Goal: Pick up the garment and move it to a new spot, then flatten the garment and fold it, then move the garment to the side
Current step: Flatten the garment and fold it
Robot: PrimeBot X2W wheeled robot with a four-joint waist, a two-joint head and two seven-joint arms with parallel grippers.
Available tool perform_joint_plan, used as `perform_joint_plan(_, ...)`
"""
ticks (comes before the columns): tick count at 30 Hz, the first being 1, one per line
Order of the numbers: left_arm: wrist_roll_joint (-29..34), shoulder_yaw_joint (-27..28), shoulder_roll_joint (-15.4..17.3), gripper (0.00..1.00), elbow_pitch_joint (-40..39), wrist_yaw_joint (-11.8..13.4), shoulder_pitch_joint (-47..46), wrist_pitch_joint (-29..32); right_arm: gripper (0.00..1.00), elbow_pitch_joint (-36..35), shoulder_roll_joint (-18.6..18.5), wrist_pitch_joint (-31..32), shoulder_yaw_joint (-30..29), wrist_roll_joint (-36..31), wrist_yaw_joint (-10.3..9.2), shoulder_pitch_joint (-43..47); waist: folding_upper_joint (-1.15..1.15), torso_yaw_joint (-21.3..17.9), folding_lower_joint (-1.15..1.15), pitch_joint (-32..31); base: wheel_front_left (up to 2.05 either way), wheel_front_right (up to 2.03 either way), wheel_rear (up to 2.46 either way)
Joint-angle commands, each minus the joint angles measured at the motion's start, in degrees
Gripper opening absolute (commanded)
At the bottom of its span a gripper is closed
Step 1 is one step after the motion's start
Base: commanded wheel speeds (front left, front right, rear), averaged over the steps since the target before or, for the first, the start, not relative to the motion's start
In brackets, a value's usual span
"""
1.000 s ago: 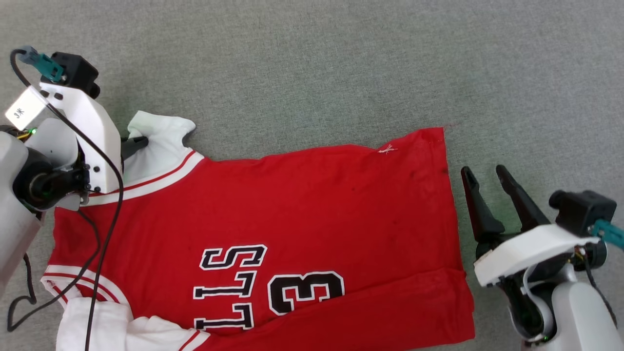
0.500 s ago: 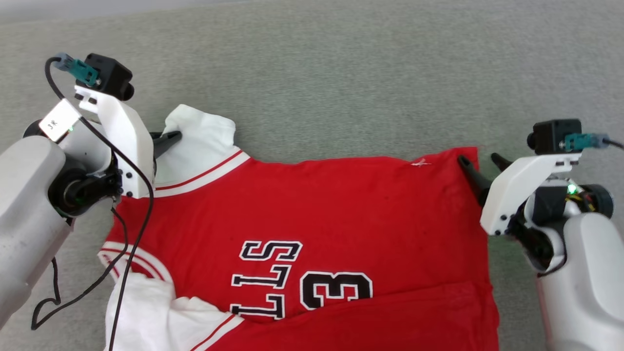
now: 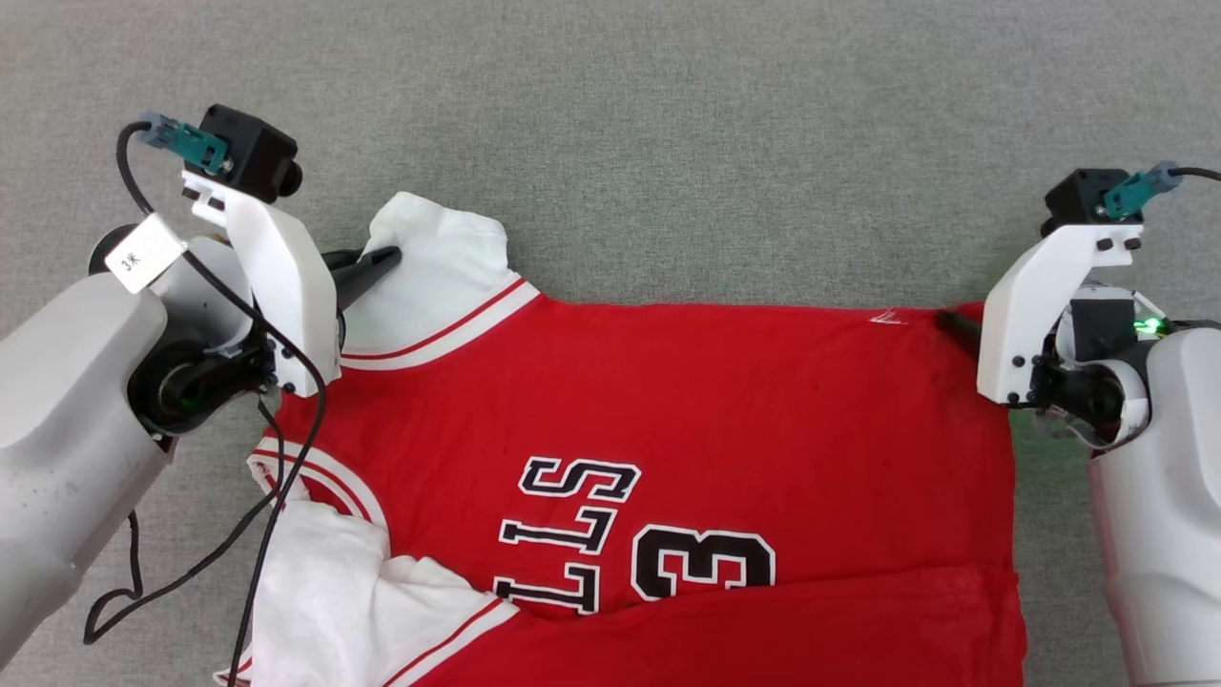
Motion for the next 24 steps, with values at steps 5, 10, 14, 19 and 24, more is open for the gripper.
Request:
perform_joint_plan(5, -0.3, -0.5, 0.6, 0.0, 0.2, -0.1, -0.4, -3.0, 0.0, 1.0, 0.0, 0.2, 0.0, 1.3, -0.04, 1.7, 0.0, -0.1, 0.0, -0.4, 0.0, 0.0, 0.0)
perform_joint_plan(10, -1.3, -0.5, 1.3, 0.0, 0.1, 0.0, 1.1, -6.5, 0.0, -7.0, -1.5, -1.6, -1.7, 2.3, -0.05, 3.0, 0.0, 0.2, 0.0, -2.4, 0.0, 0.0, 0.0)
perform_joint_plan(14, -1.5, -0.3, 2.6, 0.0, -0.6, 0.0, 3.6, -10.2, 0.0, -15.0, -1.6, -2.2, -3.1, 2.3, -0.05, 8.6, 0.0, 0.4, 0.0, -4.8, 0.0, 0.0, 0.0)
perform_joint_plan(19, -1.8, -0.9, 3.9, 0.0, -3.0, 0.8, 9.2, -14.4, 0.0, -24.0, 0.0, -1.8, -4.9, 2.5, -0.05, 18.3, 0.0, 0.9, 0.0, -8.0, 0.0, 0.0, 0.0)
perform_joint_plan(24, -1.5, -2.1, 4.8, 0.0, -6.8, 4.1, 16.2, -18.3, 0.0, -30.1, 2.1, -2.1, -6.8, 2.2, -0.04, 27.7, 0.0, 1.7, 0.0, -10.6, 0.0, 0.0, 0.0)
